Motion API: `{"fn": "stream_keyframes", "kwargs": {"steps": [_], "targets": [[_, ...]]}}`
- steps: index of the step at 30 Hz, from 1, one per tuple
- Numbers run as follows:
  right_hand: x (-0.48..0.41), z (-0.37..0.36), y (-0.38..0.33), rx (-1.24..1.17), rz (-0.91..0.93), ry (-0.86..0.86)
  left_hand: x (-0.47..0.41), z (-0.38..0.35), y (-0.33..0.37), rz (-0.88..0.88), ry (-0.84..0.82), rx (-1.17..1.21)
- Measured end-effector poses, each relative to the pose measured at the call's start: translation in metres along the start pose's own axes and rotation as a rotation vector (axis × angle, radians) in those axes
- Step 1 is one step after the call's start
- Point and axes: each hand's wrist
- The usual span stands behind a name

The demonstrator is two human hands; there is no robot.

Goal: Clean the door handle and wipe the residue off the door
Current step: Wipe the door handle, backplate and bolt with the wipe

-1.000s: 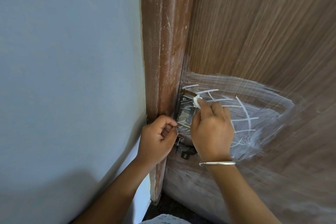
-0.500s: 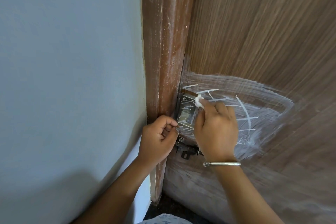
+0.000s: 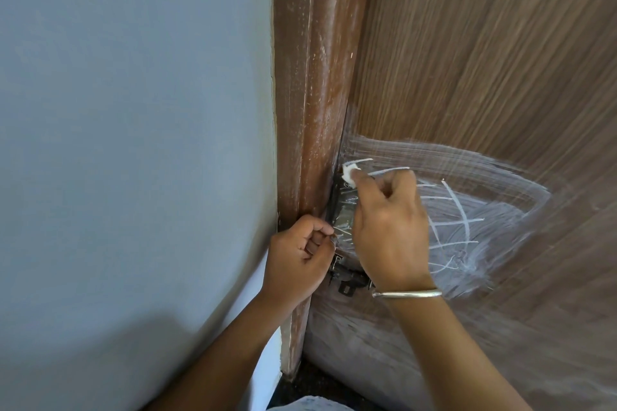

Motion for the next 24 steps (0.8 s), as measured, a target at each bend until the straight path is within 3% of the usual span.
{"fn": "stream_keyframes", "kwargs": {"steps": [9,18,24], "targets": [[-0.005,-0.013,-0.006,0.105,0.193,0.073,0.0,0.001,-0.001,0.005,0.009,-0.003],[0.001,-0.003,0.02,0.195,-0.019,0.086,0.0,0.0,-0.003,0.032,0.011,0.002],[0.007,-0.004,0.024,0.114,-0.139,-0.082,0.002,-0.001,-0.003,0.012,0.002,-0.022]]}}
Point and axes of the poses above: each hand's wrist, its own x-axis away from the middle knuckle, its own z-axis out of the back of the hand, y = z × x, and after that the axes turned 14 degrees about -z, right-handed
